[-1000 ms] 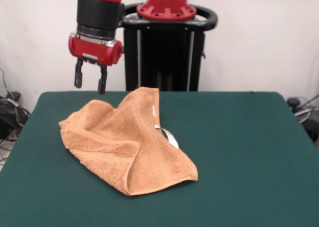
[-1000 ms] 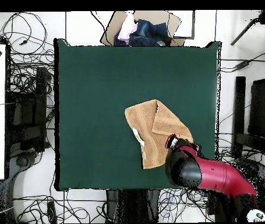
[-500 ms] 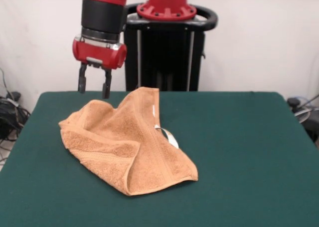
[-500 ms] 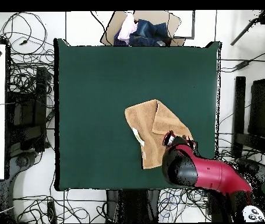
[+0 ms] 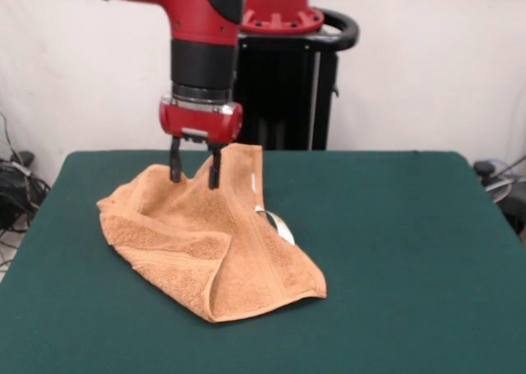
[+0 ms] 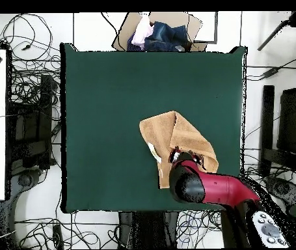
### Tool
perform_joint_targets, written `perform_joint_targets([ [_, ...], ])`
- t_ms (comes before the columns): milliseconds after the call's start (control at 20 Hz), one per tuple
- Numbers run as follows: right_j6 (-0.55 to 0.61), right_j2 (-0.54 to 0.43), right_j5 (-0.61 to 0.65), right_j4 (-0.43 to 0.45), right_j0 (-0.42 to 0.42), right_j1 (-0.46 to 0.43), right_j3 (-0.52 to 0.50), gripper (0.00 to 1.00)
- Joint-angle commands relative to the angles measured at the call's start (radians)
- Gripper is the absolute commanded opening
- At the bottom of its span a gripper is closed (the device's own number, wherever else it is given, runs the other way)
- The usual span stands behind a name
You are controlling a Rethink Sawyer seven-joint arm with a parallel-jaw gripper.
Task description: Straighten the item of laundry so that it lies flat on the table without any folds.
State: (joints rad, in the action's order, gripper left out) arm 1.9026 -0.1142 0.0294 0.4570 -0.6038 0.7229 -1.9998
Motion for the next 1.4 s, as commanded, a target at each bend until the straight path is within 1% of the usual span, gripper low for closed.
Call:
perform_joint_targets([
  [50,0.183,0.07,-0.14,-0.011,0.112,-0.128,-0.033,1.0],
  [150,0.19,0.14,-0.219,-0.016,0.175,-0.125,-0.039,1.0],
  [250,0.176,0.172,-0.268,-0.011,0.209,-0.102,-0.056,1.0],
  [350,0.163,0.183,-0.273,-0.005,0.22,-0.075,-0.076,1.0],
  [450,0.152,0.165,-0.243,0.0,0.205,-0.056,-0.094,1.0],
  [650,0.129,0.087,-0.136,-0.005,0.14,-0.025,-0.121,1.0],
  [850,0.122,0.058,-0.079,-0.019,0.115,0.008,-0.159,1.0],
  [1000,0.126,0.071,-0.073,-0.024,0.123,0.033,-0.182,1.0],
  [1050,0.128,0.109,-0.099,-0.022,0.156,0.046,-0.176,1.0],
  [1100,0.127,0.127,-0.105,-0.023,0.171,0.064,-0.17,1.0],
  [1200,0.124,0.138,-0.112,-0.022,0.183,0.084,-0.164,1.0],
  [1300,0.115,0.133,-0.1,-0.017,0.178,0.112,-0.165,1.0],
  [1400,0.102,0.078,-0.051,-0.015,0.13,0.128,-0.183,1.0],
])
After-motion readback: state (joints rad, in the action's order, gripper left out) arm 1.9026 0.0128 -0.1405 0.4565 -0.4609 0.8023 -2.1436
